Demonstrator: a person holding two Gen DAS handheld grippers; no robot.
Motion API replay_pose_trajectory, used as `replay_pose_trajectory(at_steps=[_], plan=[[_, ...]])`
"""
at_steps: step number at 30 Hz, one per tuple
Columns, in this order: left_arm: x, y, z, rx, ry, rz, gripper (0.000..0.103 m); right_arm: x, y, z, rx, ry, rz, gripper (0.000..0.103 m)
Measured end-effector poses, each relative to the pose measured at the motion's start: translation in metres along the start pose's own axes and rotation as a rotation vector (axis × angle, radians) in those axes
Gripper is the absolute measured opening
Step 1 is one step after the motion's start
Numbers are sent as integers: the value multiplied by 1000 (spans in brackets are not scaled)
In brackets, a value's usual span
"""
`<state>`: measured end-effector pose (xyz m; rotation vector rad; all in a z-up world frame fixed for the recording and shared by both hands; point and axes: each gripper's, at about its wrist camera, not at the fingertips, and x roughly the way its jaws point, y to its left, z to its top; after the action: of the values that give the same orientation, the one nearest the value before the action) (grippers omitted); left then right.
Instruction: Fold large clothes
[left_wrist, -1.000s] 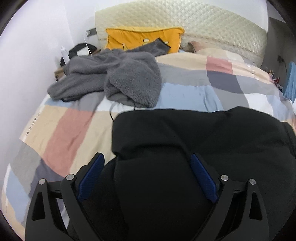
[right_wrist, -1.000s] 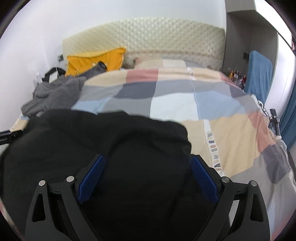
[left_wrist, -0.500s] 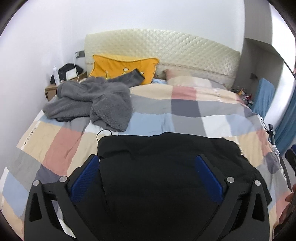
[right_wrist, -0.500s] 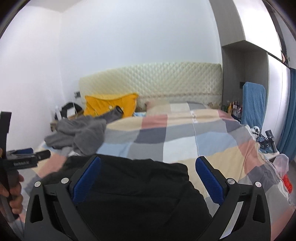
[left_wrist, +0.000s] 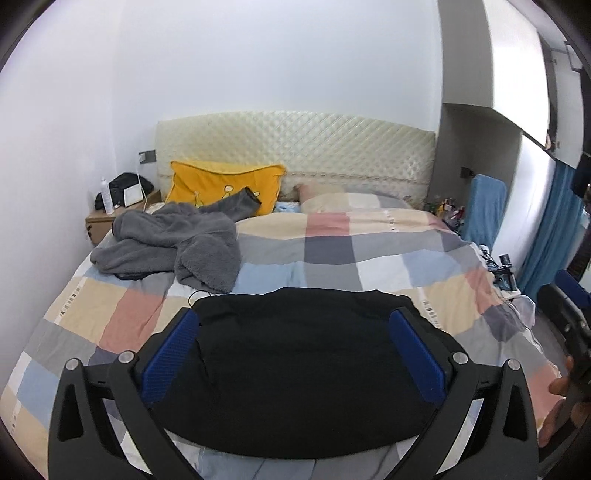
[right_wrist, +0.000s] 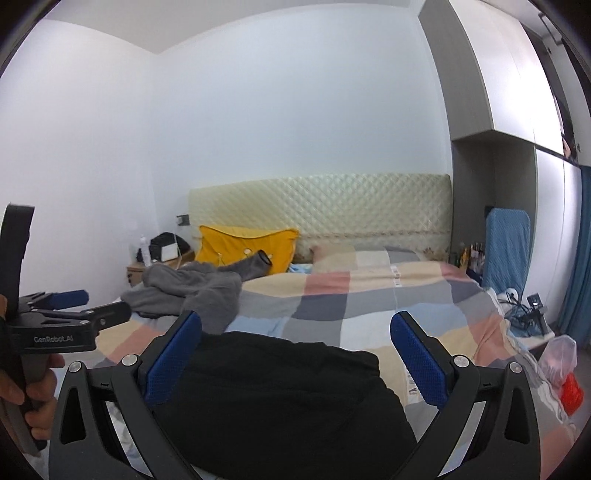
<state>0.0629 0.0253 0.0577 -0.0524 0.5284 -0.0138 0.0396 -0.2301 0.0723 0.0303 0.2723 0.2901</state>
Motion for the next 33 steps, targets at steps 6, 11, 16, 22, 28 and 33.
replay_pose_trajectory(at_steps=[6, 11, 16, 22, 28, 33], plan=[[-33, -4, -7, -10, -33, -27, 103, -31, 10, 0, -29, -39, -5, 103], [-52, 1, -13, -27, -49, -44, 103, -55, 13, -4, -2, -64, 1, 103], [-61, -1, -26, -3, -28, -52, 103, -66, 21, -16, 10, -45, 17, 103], [-68, 1, -43, 3, -5, -42, 103, -70, 34, -26, 9, -17, 28, 103], [-74, 6, -55, -3, 13, -37, 103, -72, 40, -55, 40, 51, 25, 103], [-75, 9, -65, -13, 24, -38, 103, -74, 45, -63, 39, 68, 10, 103]])
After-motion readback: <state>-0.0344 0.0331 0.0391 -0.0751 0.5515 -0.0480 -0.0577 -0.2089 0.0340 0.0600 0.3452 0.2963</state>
